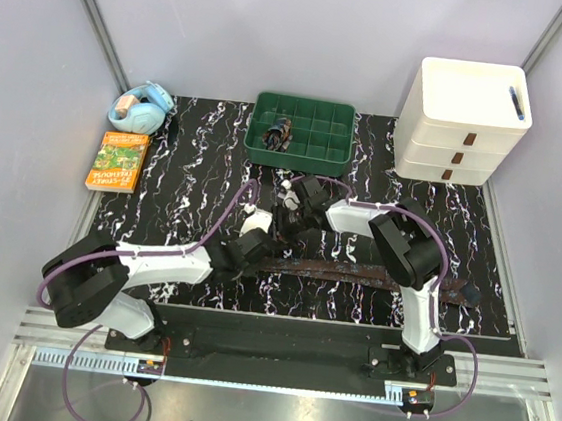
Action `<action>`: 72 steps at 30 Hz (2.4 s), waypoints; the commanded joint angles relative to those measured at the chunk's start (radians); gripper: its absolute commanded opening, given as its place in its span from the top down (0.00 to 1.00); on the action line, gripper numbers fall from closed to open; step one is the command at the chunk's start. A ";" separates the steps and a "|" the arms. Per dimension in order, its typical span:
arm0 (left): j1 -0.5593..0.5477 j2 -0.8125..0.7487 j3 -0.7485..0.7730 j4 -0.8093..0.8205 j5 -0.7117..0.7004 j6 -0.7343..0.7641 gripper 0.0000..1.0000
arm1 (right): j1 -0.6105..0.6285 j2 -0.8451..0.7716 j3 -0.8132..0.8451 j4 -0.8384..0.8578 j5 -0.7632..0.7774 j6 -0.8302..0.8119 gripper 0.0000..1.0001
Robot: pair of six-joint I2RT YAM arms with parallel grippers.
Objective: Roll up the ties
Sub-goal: Roll the tie at the center of the board.
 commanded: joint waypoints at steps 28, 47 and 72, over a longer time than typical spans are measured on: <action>0.004 -0.062 -0.064 0.072 0.044 -0.007 0.66 | 0.100 -0.072 -0.090 0.164 0.101 0.155 0.65; 0.006 -0.065 -0.067 0.072 0.039 -0.011 0.66 | 0.134 -0.015 -0.101 0.124 0.178 0.151 0.74; 0.032 -0.565 -0.073 -0.237 -0.059 -0.210 0.26 | 0.140 0.014 -0.132 0.135 0.245 0.148 1.00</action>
